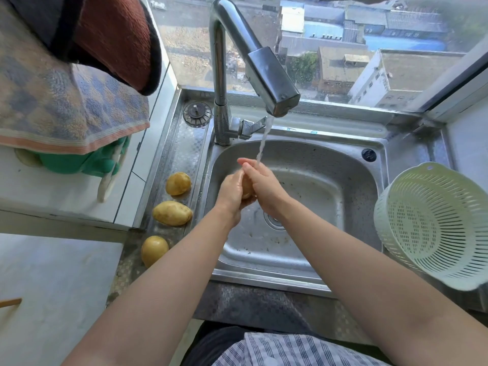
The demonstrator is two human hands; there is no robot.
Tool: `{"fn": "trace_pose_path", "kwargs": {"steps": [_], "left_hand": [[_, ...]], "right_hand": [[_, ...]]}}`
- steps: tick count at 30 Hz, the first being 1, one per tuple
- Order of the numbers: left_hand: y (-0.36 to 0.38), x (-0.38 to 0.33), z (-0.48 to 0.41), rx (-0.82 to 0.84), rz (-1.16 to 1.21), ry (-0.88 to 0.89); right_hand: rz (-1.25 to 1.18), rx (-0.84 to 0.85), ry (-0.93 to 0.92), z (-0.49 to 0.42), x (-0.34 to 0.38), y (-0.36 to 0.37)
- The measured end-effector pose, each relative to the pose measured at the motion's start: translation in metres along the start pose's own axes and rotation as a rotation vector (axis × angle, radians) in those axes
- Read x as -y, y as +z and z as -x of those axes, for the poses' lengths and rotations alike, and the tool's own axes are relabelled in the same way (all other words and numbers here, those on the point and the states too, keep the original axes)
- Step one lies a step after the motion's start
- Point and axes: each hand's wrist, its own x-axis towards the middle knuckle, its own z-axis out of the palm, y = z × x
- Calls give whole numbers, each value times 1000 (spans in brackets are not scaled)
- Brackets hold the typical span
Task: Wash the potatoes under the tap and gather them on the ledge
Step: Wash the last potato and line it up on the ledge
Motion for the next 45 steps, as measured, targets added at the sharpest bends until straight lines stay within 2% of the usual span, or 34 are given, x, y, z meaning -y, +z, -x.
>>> {"fn": "trace_pose_path", "kwargs": {"steps": [2,4,7,9,12,14,16,18,20,22,24,27,31,33,35,38,39,42,45], "left_hand": [[0,1,0,52,30,-9],[1,1,4,147,35,-40],[5,6,4,242,-123,33],[9,7,0,120,-154,37],[6,8,-2,-121,-206,-55],[2,10,-2,-219,-243,-80],[1,11,-1,-173,-297,-38],[2,15,-5,-62,-403,63],[6,17,-7,-28,-449,139],[6,15,-9,-112,-374,124],[0,12,-13,-257,-222,-31],[-8,6,-14,-260,-124,-184],[4,6,-4,-48,-363,-69],[9,10,-6,-28,-409,-32],[9,10,-6,-88,-313,-51],[6,3,-1,-152,-49,-86],[4,3,1,-169,-53,-68],[-7,7,10,-216,-242,31],[-26,8,18,-308,-494,148]], "right_hand": [[5,-40,10,0,-1,0],[-23,-183,67,-1,1,-2],[-4,-275,137,-2,0,-8],[60,-218,103,3,-2,-9],[109,-82,18,12,-1,-7],[136,-73,-29,13,2,-1],[116,-166,8,10,6,4],[-28,-275,116,6,11,3],[-96,-306,161,8,15,3],[52,-243,80,13,14,5],[160,-109,-11,18,9,7],[186,9,-32,18,3,3],[111,-220,116,10,5,-5],[160,-293,164,6,1,-10],[201,-251,180,7,-4,-13],[257,-151,172,15,-9,-14],[254,-143,162,16,-10,-13],[257,-138,130,19,-11,-4],[220,-56,136,22,-14,7]]}}
